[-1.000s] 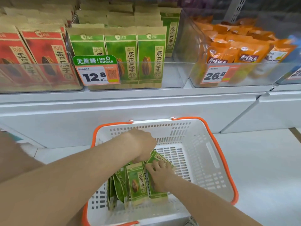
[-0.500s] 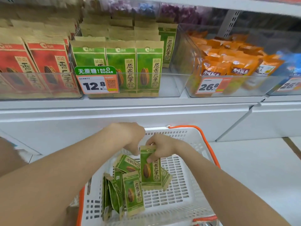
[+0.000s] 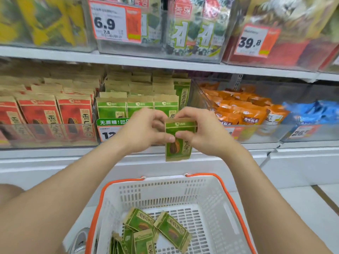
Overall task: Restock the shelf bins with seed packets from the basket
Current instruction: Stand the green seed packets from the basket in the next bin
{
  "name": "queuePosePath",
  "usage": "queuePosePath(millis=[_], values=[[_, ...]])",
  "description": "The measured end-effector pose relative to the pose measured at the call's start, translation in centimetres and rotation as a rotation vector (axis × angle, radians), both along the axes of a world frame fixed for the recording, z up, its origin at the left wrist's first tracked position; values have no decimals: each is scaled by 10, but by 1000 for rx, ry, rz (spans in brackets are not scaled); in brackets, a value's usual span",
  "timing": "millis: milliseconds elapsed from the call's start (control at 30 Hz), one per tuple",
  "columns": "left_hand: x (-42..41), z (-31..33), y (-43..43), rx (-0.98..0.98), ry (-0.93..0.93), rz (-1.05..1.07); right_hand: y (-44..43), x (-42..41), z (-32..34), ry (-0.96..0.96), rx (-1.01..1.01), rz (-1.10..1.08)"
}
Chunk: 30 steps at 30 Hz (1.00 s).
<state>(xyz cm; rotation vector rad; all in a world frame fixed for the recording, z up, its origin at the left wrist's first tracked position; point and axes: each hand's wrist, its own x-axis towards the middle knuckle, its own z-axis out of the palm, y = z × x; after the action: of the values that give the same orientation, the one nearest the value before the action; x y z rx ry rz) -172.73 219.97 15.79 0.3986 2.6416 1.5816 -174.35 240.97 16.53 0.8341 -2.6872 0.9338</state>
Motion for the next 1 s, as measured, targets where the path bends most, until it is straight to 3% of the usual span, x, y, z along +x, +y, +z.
queuePosePath(millis=[133, 233, 300, 467, 567, 633, 900, 1000], values=[[-8, 6, 10, -32, 394, 215, 12, 0, 36, 221, -180, -63], [-13, 4, 12, -370, 674, 280, 17, -7, 48, 385, -347, -131], [-18, 0, 14, -557, 759, 300, 20, -20, 47, 427, -293, -165], [-28, -15, 14, -937, 642, 247, 19, -66, 21, 302, 85, -206], [-31, -17, 14, -997, 618, 258, 8, -89, 8, 394, 446, -320], [-33, -15, 15, -982, 607, 261, -3, -100, 7, 438, 575, -395], [-41, -13, 16, -924, 582, 276, -35, -138, 18, 402, 760, -526], [-43, -13, 16, -918, 575, 286, -37, -151, 9, 555, 796, -591]])
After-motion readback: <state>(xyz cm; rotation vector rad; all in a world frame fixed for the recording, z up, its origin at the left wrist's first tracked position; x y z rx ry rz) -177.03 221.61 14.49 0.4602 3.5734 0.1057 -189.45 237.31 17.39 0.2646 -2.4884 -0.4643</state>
